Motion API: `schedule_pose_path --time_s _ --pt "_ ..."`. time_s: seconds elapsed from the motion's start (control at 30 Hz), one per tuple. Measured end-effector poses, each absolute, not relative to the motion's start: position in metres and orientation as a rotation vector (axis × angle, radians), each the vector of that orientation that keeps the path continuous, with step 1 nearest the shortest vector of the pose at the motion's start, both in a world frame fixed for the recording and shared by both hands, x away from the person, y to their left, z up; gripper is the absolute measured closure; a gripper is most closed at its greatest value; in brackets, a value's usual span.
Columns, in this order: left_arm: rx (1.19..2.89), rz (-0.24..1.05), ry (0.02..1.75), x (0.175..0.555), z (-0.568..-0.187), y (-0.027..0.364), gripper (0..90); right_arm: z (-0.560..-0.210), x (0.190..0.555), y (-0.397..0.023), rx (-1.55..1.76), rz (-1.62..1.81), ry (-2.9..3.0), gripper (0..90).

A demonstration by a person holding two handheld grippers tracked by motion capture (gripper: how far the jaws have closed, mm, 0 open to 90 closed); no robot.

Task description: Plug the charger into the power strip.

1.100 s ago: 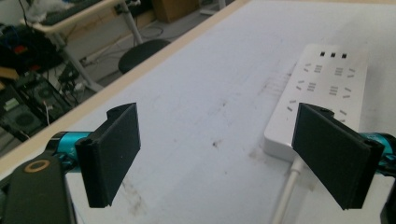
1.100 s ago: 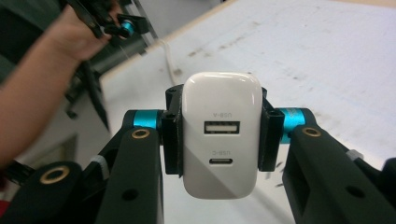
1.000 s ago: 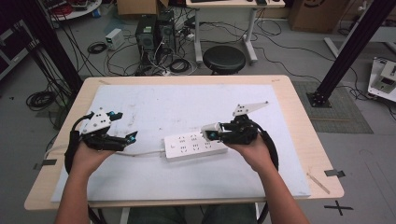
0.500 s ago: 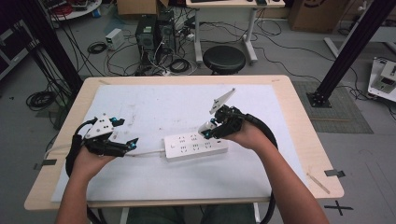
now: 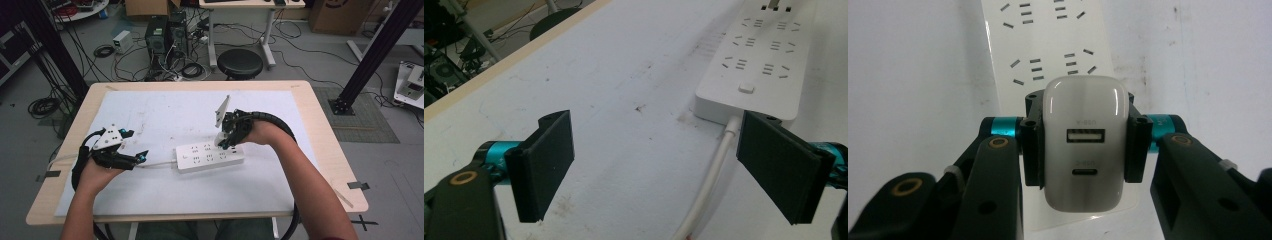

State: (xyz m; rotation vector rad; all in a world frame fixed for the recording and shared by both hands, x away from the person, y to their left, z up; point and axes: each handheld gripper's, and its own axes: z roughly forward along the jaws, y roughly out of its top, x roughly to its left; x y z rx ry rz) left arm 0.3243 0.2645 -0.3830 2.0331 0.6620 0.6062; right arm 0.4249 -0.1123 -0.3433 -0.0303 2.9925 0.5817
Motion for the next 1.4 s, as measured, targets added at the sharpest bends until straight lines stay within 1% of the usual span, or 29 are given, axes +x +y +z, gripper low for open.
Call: schedule_pose_path --time_s 0.3,0.5,1.1,1.2,1.4 --pt "2.037 0.595 0.673 0.325 -0.390 0.267 15.3 -0.348 0.435 -0.102 -0.241 0.434 2.994 63.1" --pt "2.033 0.597 0.673 0.325 -0.390 0.269 15.4 -0.348 0.441 -0.095 -0.273 0.407 3.012 63.2" --pt "2.029 0.606 0.675 0.326 -0.389 0.271 15.4 -0.359 0.444 -0.084 -0.323 0.300 3.049 63.3" --pt "2.025 0.606 0.672 0.326 -0.388 0.270 15.4 -0.368 0.443 -0.077 -0.342 0.241 3.046 63.5" --pt "2.028 0.615 0.673 0.326 -0.386 0.269 15.4 -0.370 0.445 -0.076 -0.303 0.231 3.062 63.7"
